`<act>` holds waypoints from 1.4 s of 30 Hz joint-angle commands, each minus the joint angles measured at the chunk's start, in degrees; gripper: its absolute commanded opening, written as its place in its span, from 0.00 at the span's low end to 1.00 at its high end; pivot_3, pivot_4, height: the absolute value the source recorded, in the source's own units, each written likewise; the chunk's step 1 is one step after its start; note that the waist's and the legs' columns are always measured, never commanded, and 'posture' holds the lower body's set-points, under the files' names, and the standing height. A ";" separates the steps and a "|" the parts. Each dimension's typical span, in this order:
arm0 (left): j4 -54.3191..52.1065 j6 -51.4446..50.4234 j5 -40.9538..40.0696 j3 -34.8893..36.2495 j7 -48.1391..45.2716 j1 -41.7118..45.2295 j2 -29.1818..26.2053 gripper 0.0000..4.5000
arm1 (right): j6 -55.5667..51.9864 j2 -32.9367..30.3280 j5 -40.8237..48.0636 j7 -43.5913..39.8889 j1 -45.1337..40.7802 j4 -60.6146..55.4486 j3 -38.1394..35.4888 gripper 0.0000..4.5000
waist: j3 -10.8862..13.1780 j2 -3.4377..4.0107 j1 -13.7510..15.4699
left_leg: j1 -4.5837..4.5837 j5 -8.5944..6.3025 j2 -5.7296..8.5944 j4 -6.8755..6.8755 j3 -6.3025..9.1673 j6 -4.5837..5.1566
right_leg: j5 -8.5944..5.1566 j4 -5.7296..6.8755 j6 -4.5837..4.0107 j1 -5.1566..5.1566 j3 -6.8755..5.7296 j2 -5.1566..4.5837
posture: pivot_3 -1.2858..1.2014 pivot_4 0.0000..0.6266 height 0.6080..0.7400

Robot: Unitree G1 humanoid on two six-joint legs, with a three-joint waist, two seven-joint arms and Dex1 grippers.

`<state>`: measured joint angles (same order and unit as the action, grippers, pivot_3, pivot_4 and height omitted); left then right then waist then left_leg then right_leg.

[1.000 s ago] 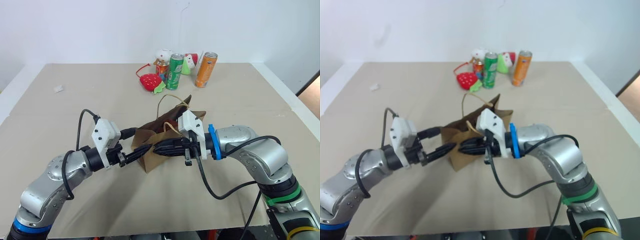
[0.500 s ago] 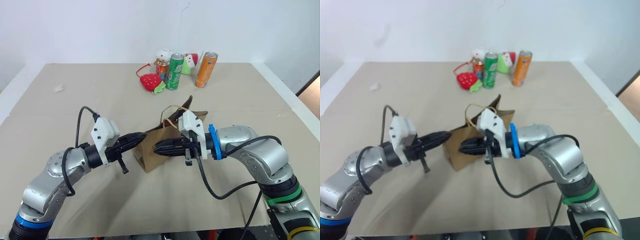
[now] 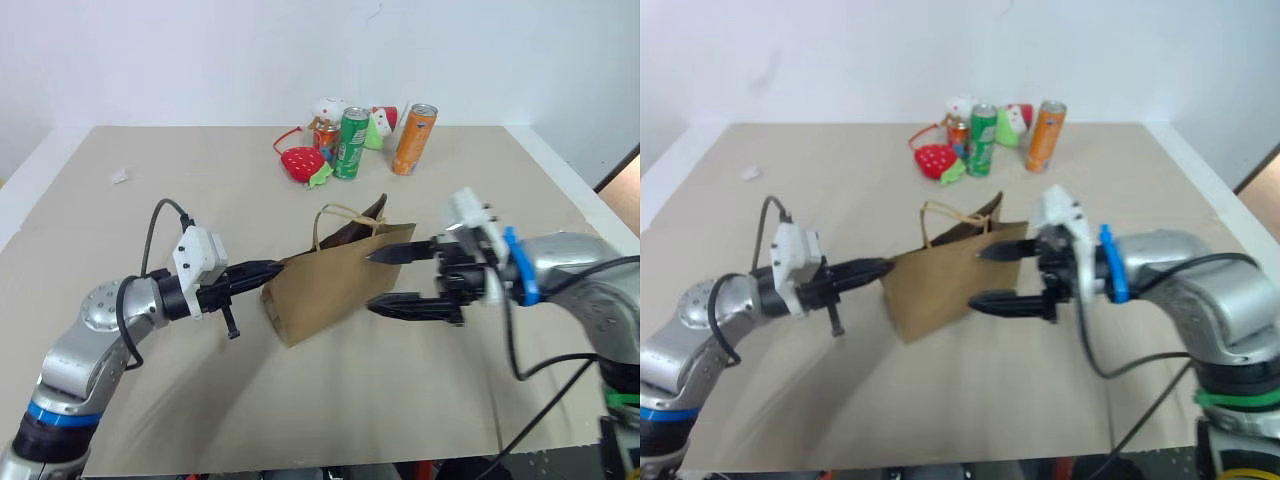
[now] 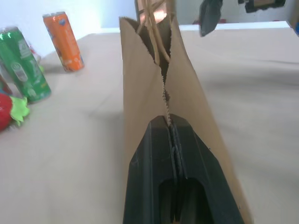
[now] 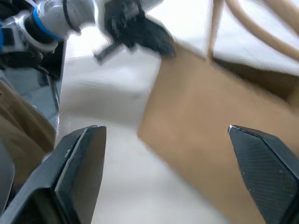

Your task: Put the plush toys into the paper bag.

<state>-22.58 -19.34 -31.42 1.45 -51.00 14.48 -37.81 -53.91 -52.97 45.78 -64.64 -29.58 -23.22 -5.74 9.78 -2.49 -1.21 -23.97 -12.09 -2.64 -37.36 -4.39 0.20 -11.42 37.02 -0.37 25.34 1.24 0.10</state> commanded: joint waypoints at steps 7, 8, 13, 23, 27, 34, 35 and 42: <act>2.83 5.85 -1.94 1.77 -12.08 5.95 -3.19 0.00 | 17.13 -4.65 -7.84 -5.28 -3.66 12.86 -6.86 0.97 | 0.03 0.03 -0.12 | -0.01 -0.03 -0.03 0.01 -0.03 0.01 | 0.00 0.00 0.00 0.05 0.01 0.06 | 0.52 0.24 1.00; 2.05 5.94 -2.55 2.08 -12.98 6.23 -3.62 0.00 | 17.58 -4.79 -8.09 -5.54 -4.56 13.84 -6.68 0.97 | 0.04 0.04 -0.06 | -0.02 -0.03 -0.02 0.01 -0.02 0.01 | 0.00 0.00 0.00 0.05 0.00 0.06 | 0.52 0.24 1.00; -1.16 5.69 -5.68 3.53 -16.78 5.38 -5.21 0.00 | 18.66 -6.78 -8.70 -8.14 -9.04 18.89 -6.14 0.97 | 0.09 0.09 -0.07 | -0.09 -0.05 -0.02 0.04 -0.01 0.01 | -0.04 0.00 0.00 0.08 0.01 0.04 | 0.52 0.24 1.00; 2.70 8.88 -4.59 1.04 -24.35 6.31 -6.06 0.00 | 15.91 -6.84 -5.86 -10.65 -11.12 18.28 -5.48 0.97 | 0.21 0.26 -0.06 | -0.12 -0.07 0.03 0.03 0.00 0.02 | -0.08 0.01 0.08 0.09 0.00 0.01 | 0.52 0.24 1.00; 8.93 13.41 -0.93 -2.09 -29.52 8.50 -5.42 0.00 | 13.54 -5.17 -2.31 -11.65 -9.57 13.79 -4.35 0.97 | 0.21 0.30 -0.03 | -0.07 -0.06 -0.01 0.02 0.00 0.02 | -0.08 0.03 0.08 0.07 0.00 0.06 | 0.52 0.24 1.00; 16.90 20.26 3.18 -3.61 -34.03 13.53 -4.76 0.00 | 10.80 -4.27 1.10 -12.87 -7.58 9.03 -3.06 0.97 | 0.22 0.29 0.01 | -0.14 -0.07 0.03 -0.01 0.00 0.02 | -0.03 0.02 0.17 0.07 -0.01 -0.01 | 0.52 0.24 1.00; 17.55 20.77 3.45 -3.60 -34.34 13.92 -4.72 0.00 | 10.73 -4.48 1.25 -13.09 -7.33 8.95 -3.13 0.97 | 0.21 0.29 0.01 | -0.15 -0.07 0.04 -0.02 -0.01 0.03 | -0.03 0.03 0.17 0.07 0.00 -0.02 | 0.52 0.24 1.00; 13.65 13.08 -0.66 -1.23 -31.62 14.02 -7.13 0.13 | 10.47 -4.43 1.75 -12.46 -6.62 7.86 -3.48 1.00 | 0.22 0.29 -0.02 | -0.12 -0.07 -0.01 -0.04 0.01 0.03 | 0.00 0.06 0.22 0.07 -0.02 0.02 | 0.52 0.24 1.00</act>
<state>-5.25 -1.33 -28.80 -2.30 -84.94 27.85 -43.15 -43.89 -56.66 46.94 -77.18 -36.25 -14.23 -7.64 9.99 -2.20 -1.23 -24.10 -12.16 -2.66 -37.41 -4.37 0.23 -11.41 37.09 -0.13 25.42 1.21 0.14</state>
